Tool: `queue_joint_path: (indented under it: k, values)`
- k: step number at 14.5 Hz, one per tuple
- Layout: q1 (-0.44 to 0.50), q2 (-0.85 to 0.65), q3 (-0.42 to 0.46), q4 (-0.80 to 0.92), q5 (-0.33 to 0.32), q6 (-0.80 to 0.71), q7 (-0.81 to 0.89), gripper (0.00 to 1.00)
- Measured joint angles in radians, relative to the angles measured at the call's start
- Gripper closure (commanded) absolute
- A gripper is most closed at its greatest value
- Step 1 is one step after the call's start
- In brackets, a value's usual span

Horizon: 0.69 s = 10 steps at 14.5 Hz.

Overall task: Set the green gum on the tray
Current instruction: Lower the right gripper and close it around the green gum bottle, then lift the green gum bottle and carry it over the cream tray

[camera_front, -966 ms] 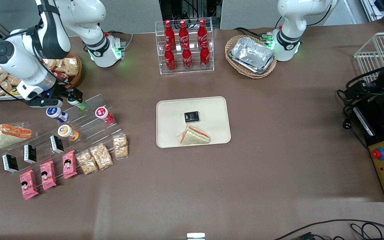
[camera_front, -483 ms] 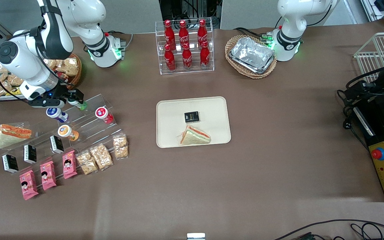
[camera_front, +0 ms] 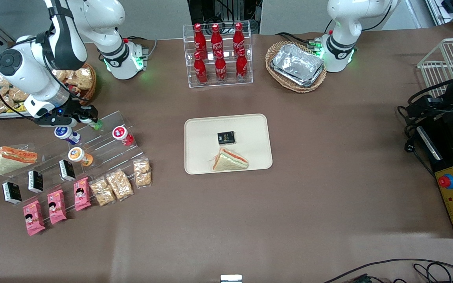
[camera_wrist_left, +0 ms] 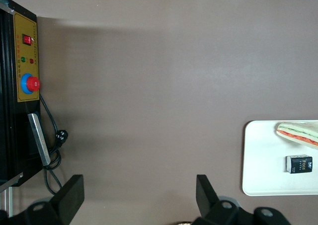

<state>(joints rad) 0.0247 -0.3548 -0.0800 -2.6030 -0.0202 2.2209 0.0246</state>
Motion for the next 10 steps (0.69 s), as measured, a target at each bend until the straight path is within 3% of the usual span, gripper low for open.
queue_joint_path:
  k: [7,10]
  values:
    - [0.012,-0.004,0.003,0.006,0.0,-0.021,0.019,0.52]
    - [0.013,-0.012,0.003,0.085,0.0,-0.108,0.019,0.52]
